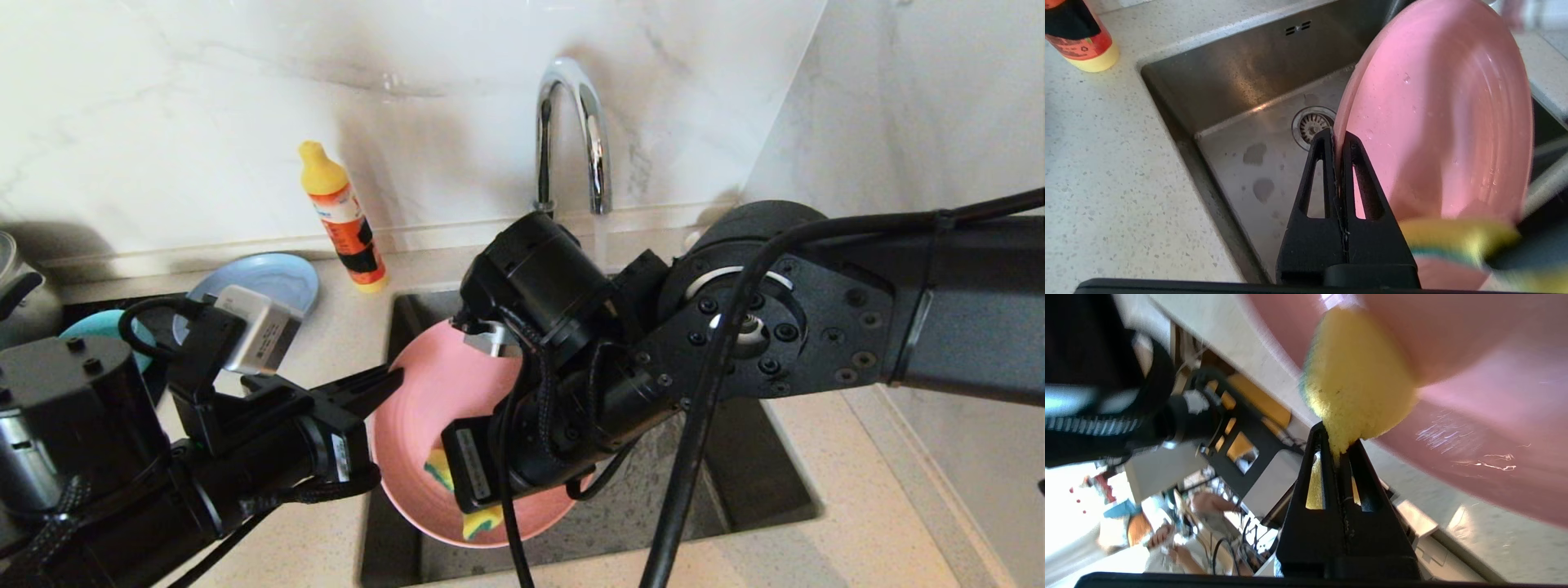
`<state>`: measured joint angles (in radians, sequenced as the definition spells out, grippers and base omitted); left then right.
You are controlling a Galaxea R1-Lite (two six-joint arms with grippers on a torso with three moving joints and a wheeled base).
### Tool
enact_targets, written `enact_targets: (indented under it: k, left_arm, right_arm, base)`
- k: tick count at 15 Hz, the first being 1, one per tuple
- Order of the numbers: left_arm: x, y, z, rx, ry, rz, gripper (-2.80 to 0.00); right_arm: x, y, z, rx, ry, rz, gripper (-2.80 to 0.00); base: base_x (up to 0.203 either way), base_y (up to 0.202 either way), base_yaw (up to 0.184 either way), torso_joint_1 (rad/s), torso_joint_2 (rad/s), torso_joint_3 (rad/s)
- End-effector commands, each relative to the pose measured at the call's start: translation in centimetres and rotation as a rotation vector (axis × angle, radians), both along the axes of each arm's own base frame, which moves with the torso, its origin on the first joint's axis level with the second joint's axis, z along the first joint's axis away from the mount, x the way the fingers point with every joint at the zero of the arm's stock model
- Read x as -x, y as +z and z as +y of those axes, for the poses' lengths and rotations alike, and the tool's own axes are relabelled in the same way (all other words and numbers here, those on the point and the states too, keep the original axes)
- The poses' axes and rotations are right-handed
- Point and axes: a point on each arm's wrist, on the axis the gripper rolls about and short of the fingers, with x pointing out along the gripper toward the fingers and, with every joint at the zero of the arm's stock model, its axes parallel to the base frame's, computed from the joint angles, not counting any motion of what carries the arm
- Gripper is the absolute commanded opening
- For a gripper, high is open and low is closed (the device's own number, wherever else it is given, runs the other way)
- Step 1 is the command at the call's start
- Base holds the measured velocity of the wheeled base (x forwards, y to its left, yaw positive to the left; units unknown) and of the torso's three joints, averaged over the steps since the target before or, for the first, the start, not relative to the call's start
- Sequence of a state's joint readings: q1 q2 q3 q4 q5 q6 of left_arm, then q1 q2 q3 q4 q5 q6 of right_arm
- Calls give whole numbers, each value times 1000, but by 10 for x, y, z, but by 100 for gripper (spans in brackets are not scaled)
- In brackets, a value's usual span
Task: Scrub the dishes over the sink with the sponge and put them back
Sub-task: Wipe the plate
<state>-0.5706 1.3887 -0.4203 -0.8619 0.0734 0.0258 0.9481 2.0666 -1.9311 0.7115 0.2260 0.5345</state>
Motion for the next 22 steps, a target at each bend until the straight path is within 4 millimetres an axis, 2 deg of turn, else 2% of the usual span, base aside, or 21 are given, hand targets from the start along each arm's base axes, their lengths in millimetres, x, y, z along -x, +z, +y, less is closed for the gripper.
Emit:
enact_targets:
  k: [1, 9, 15, 19, 22]
  left_arm:
    - [3, -1, 0, 1, -8, -1, -280]
    - [11, -4, -1, -4, -32, 5, -280]
    - [13, 1, 1, 10, -26, -14, -280]
    - [13, 6, 1, 24, -24, -29, -280]
    - [12, 5, 1, 24, -10, -28, -280]
  right_arm:
    - [-7, 4, -7, -12, -27, -8, -280]
    - [-22, 23, -29, -71, -93, -56, -280]
    - [-24, 41, -63, -58, -164, -57, -280]
    - [-18, 31, -72, 21, -165, 10, -280]
    - [-11, 14, -55, 59, -118, 42, -280]
  base:
    - [0, 0, 0, 0, 0, 0]
    - [0, 0, 0, 0, 0, 0]
    - [0, 0, 0, 0, 0, 0]
    - [0, 0, 0, 0, 0, 0]
    - [0, 0, 0, 0, 0, 0]
